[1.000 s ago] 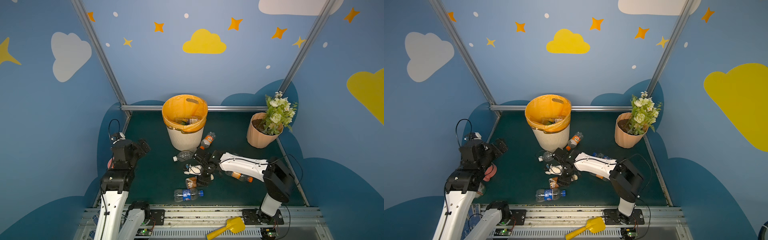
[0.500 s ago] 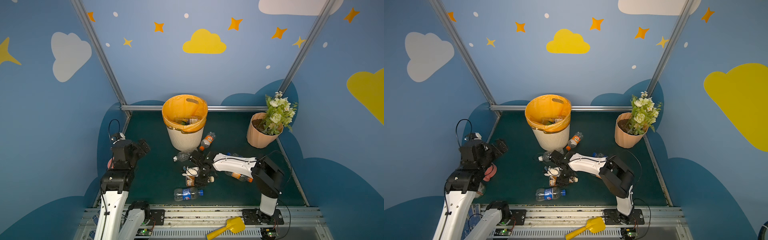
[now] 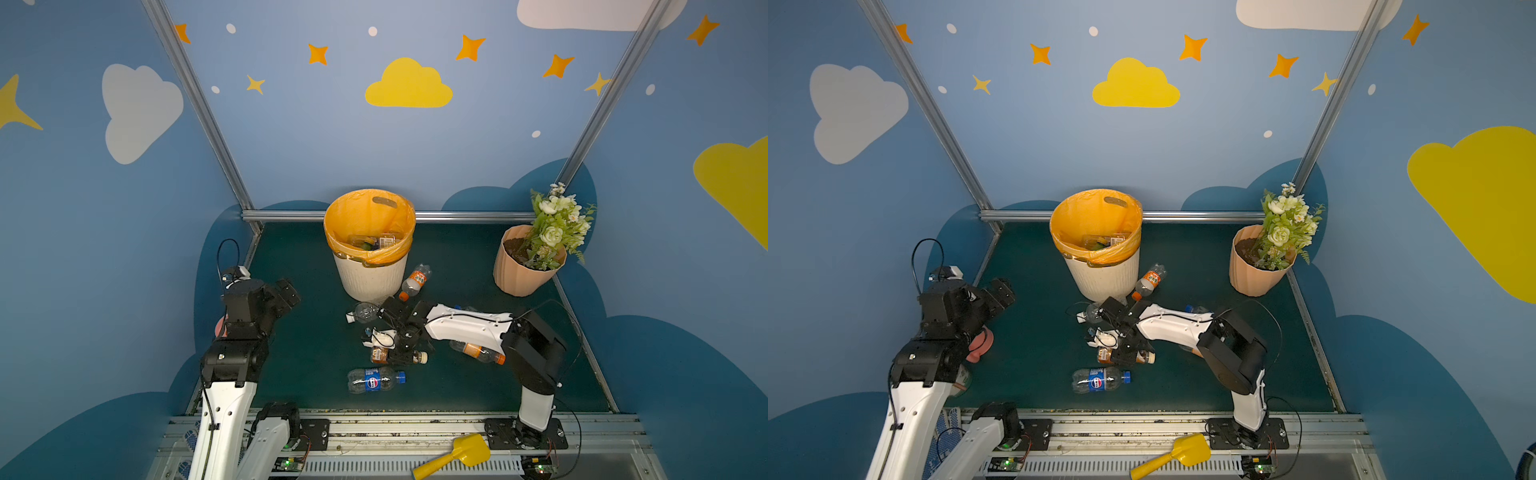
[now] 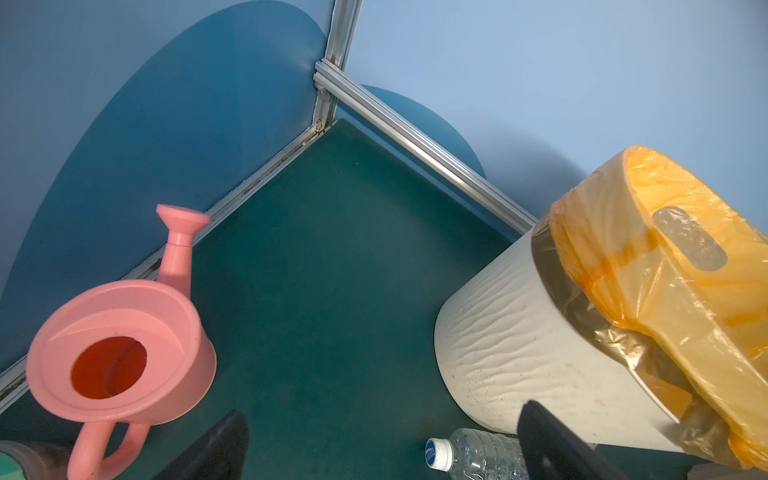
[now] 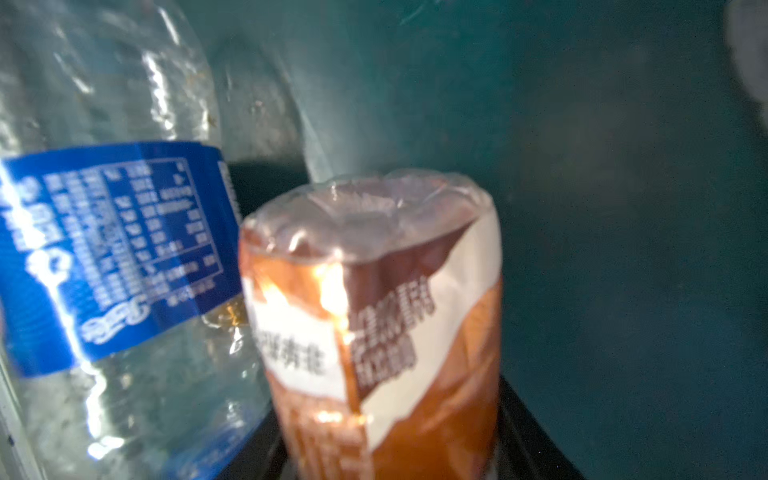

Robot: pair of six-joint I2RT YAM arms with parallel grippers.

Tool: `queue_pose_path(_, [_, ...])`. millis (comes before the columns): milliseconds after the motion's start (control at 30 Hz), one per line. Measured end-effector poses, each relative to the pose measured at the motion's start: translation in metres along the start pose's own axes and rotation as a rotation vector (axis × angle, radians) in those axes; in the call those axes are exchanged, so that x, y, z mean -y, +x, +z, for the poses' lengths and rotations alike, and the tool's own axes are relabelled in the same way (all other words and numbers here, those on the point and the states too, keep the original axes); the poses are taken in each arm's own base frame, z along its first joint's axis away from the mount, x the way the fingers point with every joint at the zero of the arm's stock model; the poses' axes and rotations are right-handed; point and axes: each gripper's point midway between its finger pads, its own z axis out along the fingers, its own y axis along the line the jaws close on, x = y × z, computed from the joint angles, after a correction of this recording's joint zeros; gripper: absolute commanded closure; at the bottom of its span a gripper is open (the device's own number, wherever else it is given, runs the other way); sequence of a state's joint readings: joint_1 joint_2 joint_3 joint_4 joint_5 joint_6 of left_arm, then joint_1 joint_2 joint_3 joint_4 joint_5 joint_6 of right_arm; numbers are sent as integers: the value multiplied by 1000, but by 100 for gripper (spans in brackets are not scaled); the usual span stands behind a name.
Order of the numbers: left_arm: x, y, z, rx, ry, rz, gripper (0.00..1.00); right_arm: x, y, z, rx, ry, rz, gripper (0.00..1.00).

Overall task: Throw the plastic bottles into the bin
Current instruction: 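Lift the brown coffee bottle with the right gripper over the bin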

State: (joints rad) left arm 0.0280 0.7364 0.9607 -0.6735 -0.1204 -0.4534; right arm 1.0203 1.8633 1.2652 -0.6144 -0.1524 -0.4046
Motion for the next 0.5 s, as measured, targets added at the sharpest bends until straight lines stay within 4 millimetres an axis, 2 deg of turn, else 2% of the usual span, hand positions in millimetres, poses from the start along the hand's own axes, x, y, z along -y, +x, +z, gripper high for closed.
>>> queue_pose_path(133, [-1,1,-1,-2,-4,0,0,17,-3,-28,84,42,59,54])
queue_pose_path(267, [-2,1,-2,-1,-5,-1,0,32,-13,-77,209,115,101,55])
queue_pose_path(367, [-4,3,-2,-1,-10,-1,0,41,-21,-126,332,187,125,54])
queue_pose_path(500, [-9,5,-3,8,-22,-1,0,49,-27,-205,538,315,161,56])
